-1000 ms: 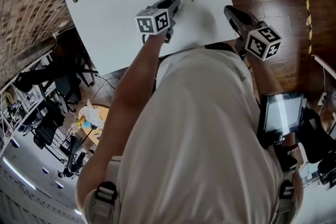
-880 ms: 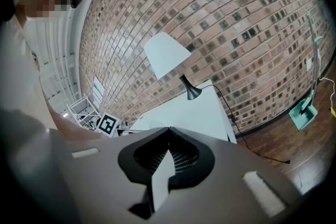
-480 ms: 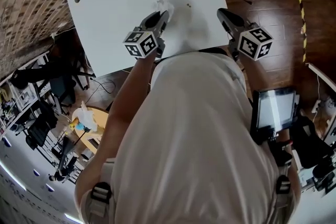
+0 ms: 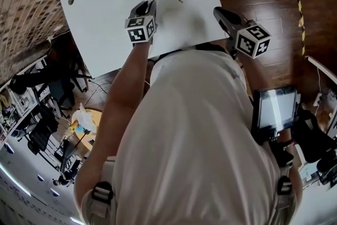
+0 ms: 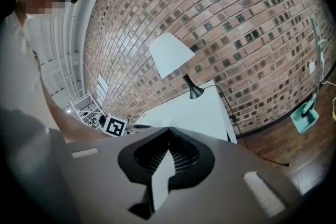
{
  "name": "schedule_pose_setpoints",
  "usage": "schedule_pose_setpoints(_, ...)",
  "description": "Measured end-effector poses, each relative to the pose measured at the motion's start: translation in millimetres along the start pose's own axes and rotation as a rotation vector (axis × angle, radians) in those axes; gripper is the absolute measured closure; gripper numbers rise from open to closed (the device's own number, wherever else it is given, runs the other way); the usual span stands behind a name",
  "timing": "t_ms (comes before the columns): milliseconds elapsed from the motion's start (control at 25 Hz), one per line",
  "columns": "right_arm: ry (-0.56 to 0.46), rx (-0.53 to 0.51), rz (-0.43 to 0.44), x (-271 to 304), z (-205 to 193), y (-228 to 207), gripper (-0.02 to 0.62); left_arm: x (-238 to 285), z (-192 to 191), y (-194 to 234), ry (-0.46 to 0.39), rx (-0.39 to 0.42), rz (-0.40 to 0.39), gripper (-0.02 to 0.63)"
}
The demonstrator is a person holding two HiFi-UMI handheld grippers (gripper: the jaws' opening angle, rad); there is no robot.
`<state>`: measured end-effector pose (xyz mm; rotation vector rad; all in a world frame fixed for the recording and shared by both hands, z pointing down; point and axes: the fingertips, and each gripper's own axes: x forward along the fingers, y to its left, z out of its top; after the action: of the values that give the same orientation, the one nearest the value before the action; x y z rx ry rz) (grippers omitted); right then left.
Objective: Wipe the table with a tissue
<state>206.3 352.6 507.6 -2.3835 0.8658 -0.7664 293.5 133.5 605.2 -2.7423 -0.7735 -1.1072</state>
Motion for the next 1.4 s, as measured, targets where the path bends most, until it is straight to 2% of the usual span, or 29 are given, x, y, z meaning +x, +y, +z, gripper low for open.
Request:
schedule_pose_setpoints(200,-0.014,0.011,-0.021,-15,-1,-8,0.591,24,-9,-18,0.1,0.149,-0.006,0.528)
schedule_pose_setpoints(440,-0.019,0.032,-0.074,-27,-5,-16,0.591,43,-22,-31,0.153,0.193,-0.048,0.529)
schedule_pose_setpoints(600,-0.038,0.036,-0.055,-18,2,-18,0.591,38,-8,-37,0.146,0.263,-0.056,0.529)
schedule_pose_setpoints(960,-0.04,0.031,-0.016,-38,4,-25,0.591,31,-12,-70,0.152,0.026,-0.075,0.53)
schedule_pose_setpoints(1280,-0.045,0.05,-0.037,-31,2,-31,0.591,37,-9,-59,0.151,0.046,-0.104,0.529)
schedule_pose_setpoints(1400,-0.04,0.05,-0.039,-33,0,-32,0.591,44,-12,-67,0.164,0.11,-0.122,0.529)
